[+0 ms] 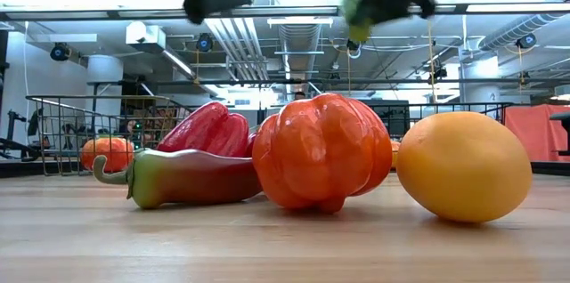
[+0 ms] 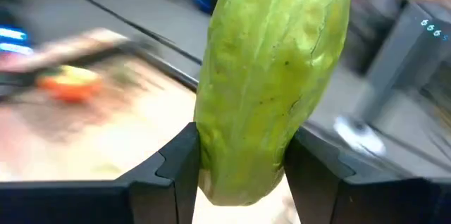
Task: Sort produce into baskets
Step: Put the cucumber into the black wire basket
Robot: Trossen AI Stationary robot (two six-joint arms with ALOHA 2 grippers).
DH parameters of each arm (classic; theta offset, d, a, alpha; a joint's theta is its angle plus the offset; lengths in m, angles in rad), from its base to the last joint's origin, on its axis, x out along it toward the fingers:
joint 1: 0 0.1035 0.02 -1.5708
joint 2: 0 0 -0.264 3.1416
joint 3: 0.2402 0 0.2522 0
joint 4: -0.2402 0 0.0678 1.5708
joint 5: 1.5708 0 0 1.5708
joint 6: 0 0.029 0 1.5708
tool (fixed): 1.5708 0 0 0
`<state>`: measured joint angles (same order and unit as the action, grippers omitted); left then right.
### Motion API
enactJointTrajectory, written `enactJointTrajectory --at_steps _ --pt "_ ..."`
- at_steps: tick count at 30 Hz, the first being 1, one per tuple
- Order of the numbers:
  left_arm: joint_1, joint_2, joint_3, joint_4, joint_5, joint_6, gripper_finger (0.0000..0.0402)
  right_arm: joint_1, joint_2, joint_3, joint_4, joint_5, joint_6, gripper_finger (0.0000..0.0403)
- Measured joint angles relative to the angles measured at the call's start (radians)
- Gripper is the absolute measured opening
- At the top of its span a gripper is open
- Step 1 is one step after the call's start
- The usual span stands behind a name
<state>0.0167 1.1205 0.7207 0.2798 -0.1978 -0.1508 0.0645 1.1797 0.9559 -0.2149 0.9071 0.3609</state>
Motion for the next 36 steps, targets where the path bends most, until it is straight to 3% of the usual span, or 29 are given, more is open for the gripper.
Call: enactJointTrajectory --at_steps 4,8,14,19,26,36 --pt "0.000 -0.025 0.073 -0.287 -0.030 -0.116 0.0258 -0.170 -0.030 0.094 -0.521 -0.072 0.374 0.0163" --pt "-0.001 -0.011 0.129 -0.453 -0.031 -0.161 0.0258 -0.338 0.018 0.150 -0.778 -0.205 0.477 0.0164" --pt "0.000 0.020 0.152 -0.478 -0.032 -0.173 0.0258 -0.539 0.144 0.202 -0.941 -0.276 0.455 0.0165" --pt "0.000 0.028 0.149 -0.476 -0.032 -0.173 0.0258 -0.634 0.258 0.215 -1.048 -0.313 0.439 0.0167" --pt "0.000 0.042 0.145 -0.471 -0.032 -0.176 0.0258 -0.667 0.368 0.218 -1.049 -0.390 0.303 0.0197" --pt "-0.003 0.057 0.143 -0.474 -0.031 -0.177 0.0259 -0.669 0.368 0.230 -1.031 -0.377 0.318 0.0209"
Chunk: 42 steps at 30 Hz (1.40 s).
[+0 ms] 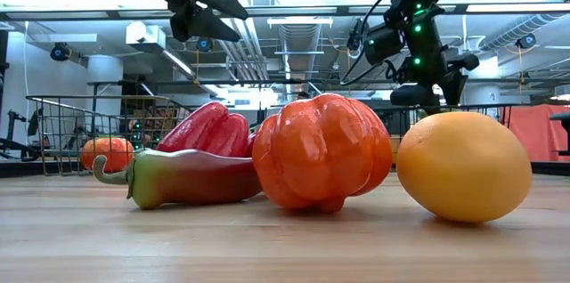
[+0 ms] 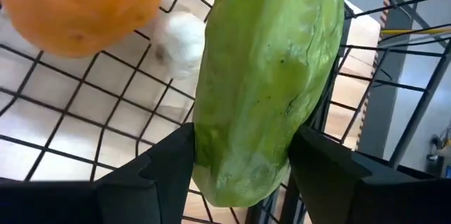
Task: Sort produce into baskets
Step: Put the cucumber into the black wire basket, then adjust the black wire basket
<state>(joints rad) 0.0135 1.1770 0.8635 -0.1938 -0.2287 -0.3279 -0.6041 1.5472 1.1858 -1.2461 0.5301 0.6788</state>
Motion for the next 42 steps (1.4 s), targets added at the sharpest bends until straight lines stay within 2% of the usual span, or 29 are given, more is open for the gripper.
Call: enactJointTrajectory --at_steps 4,11,20,23,25,28,31,42 --pt "0.000 0.000 0.000 0.001 0.001 0.000 0.0259 0.001 -0.006 0.001 0.002 -0.002 -0.002 0.0211" --pt "0.000 0.000 0.000 0.009 0.002 0.000 0.0259 -0.001 -0.008 0.001 0.002 0.066 0.014 0.0217" --pt "0.000 0.000 -0.001 0.016 0.002 0.000 0.0259 -0.005 -0.017 0.001 0.012 0.081 0.007 0.0267" --pt "0.000 0.000 -0.001 0.021 0.002 0.000 0.0259 0.008 -0.038 0.001 0.134 0.098 -0.018 0.0281" --pt "0.000 0.000 -0.002 0.034 0.002 0.000 0.0259 0.033 -0.049 -0.001 0.309 0.051 -0.097 0.0285" --pt "0.000 0.000 -0.002 0.045 0.002 0.002 0.0259 0.054 -0.045 -0.007 0.571 -0.160 -0.189 0.0283" --pt "0.000 0.000 -0.002 0.045 0.002 0.000 0.0259 0.071 -0.028 -0.007 0.673 -0.285 -0.204 0.0271" --pt "0.000 0.000 -0.002 0.041 0.003 0.004 0.0259 0.139 -0.027 -0.003 0.674 -0.263 -0.209 0.0223"
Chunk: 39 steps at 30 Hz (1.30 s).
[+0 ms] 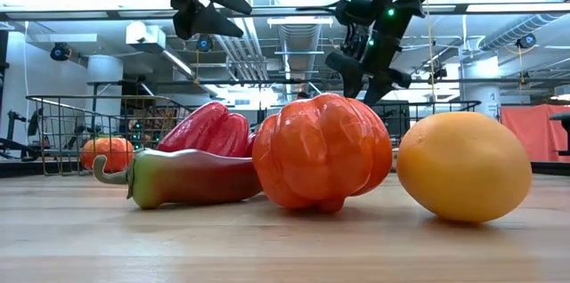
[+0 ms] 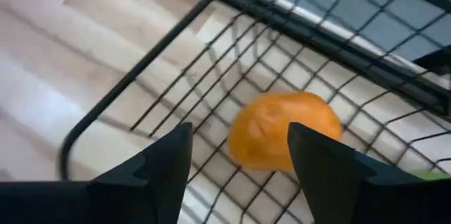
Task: Sort produce into baskets
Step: Adjust the black wire basket
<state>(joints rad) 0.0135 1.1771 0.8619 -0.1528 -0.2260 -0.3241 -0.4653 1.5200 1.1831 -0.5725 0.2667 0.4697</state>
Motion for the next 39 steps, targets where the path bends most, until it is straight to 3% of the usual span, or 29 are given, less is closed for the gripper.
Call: enactJointTrajectory --at_steps 6,10,13,16,26,31,36,39 --pt "0.000 0.000 0.000 0.000 0.000 0.002 0.0259 0.054 -0.078 0.000 -0.011 -0.006 -0.052 0.0205" --pt "0.000 0.000 0.000 0.049 -0.001 0.036 0.0259 0.132 -0.096 -0.005 0.177 -0.018 -0.114 0.0187" --pt "0.001 0.002 0.000 0.152 -0.001 0.072 0.0259 0.165 -0.054 -0.003 0.298 -0.019 -0.145 0.0167" --pt "0.001 0.007 0.000 0.215 -0.002 0.102 0.0259 0.172 -0.006 0.008 0.289 -0.010 -0.143 0.0142" --pt "0.003 0.086 0.000 0.236 -0.006 0.110 0.0259 0.176 0.068 0.033 0.290 0.026 -0.131 0.0052" --pt "0.017 0.149 0.000 0.258 -0.078 0.111 0.0259 0.198 0.002 0.076 0.038 0.021 -0.127 0.0021" --pt "0.057 0.197 0.000 0.254 -0.005 0.118 0.0244 0.221 -0.083 0.140 -0.408 -0.102 -0.067 0.0010" --pt "0.075 0.217 0.011 0.256 0.005 0.126 0.0216 0.223 -0.110 0.132 -0.600 -0.113 0.024 0.0009"
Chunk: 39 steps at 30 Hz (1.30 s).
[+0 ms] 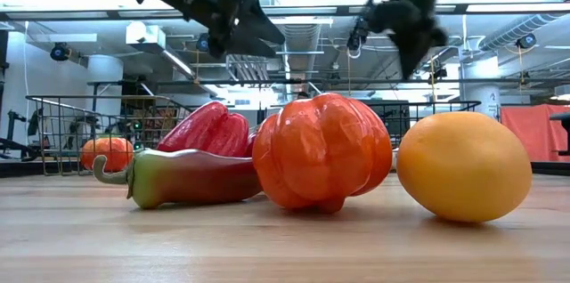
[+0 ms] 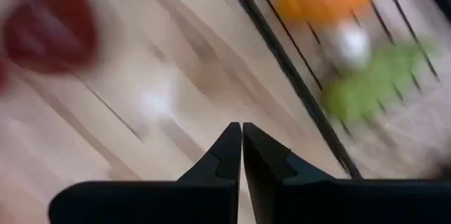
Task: Sort produce into baskets
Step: Adjust the black wire basket
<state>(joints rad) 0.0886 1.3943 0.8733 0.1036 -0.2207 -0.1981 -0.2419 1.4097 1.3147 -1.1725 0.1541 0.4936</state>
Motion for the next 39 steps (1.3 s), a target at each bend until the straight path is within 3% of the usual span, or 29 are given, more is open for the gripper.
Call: enactJointTrajectory --at_steps 5,10,15,31,39 --pt "0.008 0.037 0.044 0.002 0.000 0.035 0.0151 -0.001 -0.001 -0.022 -0.144 0.073 0.091 0.0009" --pt "0.007 0.073 0.094 -0.017 -0.002 0.059 0.0090 -0.001 0.004 -0.048 -0.161 0.072 0.101 0.0009" --pt "0.007 0.081 0.110 -0.045 -0.005 0.063 0.0056 -0.011 0.005 -0.108 -0.218 0.059 0.142 0.0009" --pt "0.007 0.081 0.110 -0.057 -0.007 0.059 0.0041 -0.152 0.004 -0.228 -0.211 0.189 0.162 0.0009" --pt "0.007 0.081 0.110 -0.068 -0.007 0.059 0.0041 -0.181 0.000 -0.228 -0.209 0.168 0.141 0.0009"
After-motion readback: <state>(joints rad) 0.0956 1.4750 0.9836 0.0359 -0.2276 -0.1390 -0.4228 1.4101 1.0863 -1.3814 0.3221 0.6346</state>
